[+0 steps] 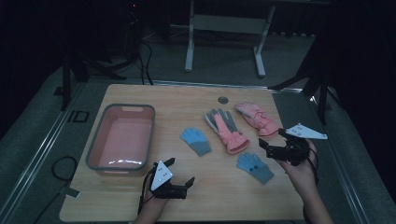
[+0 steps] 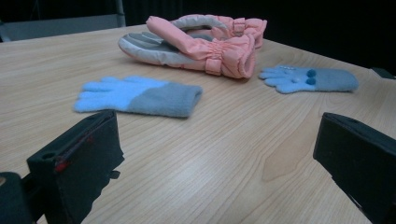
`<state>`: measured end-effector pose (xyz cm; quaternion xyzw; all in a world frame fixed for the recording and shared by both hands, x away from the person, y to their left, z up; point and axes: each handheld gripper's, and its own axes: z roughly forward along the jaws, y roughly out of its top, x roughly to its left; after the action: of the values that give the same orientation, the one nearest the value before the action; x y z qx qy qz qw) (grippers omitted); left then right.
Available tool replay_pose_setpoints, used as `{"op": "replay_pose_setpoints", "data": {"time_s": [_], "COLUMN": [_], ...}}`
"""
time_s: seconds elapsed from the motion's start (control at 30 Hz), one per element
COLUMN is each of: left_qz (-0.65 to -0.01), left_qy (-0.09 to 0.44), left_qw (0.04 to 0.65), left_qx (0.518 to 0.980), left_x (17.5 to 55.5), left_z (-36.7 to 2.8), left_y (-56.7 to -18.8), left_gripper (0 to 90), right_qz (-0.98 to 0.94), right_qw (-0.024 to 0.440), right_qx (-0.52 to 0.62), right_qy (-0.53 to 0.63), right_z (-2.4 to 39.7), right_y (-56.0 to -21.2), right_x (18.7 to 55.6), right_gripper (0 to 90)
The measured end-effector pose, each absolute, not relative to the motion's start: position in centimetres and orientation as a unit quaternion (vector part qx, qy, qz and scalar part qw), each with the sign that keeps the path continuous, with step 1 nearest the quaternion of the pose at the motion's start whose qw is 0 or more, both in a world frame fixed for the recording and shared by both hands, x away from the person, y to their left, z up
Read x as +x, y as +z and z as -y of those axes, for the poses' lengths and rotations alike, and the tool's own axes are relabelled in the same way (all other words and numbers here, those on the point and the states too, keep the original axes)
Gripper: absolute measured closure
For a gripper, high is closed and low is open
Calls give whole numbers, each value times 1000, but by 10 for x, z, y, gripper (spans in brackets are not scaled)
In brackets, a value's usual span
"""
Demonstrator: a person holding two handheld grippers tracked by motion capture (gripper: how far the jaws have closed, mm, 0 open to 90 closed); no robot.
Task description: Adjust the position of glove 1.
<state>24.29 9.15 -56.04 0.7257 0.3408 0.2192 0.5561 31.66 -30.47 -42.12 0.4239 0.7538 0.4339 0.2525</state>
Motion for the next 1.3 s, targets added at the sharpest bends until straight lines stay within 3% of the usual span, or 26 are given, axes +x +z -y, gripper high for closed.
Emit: {"op": "replay_pose_setpoints", "data": {"time_s": [0.57,1.0,1.27,1.3], "left_qz": [-339,-335,-333,-333], "left_qy": [218,216,215,215], "left_qw": [557,557,557,557], "left_qx": [727,729,730,730], "left_x": [243,242,243,243], "left_z": [-92,-91,-91,-91], "left_y": [-560,-560,-560,-560], "left_gripper": [11,11,11,11], "right_qz": [-798,-826,-841,-844], "right_qw": [203,184,158,153], "right_qx": [361,324,299,302], "right_qy": [438,423,421,416], "right_z": [237,186,156,149], "right_y": [-418,-439,-459,-463], "right_x": [341,362,376,380], "right_gripper": [138,162,257,327]}}
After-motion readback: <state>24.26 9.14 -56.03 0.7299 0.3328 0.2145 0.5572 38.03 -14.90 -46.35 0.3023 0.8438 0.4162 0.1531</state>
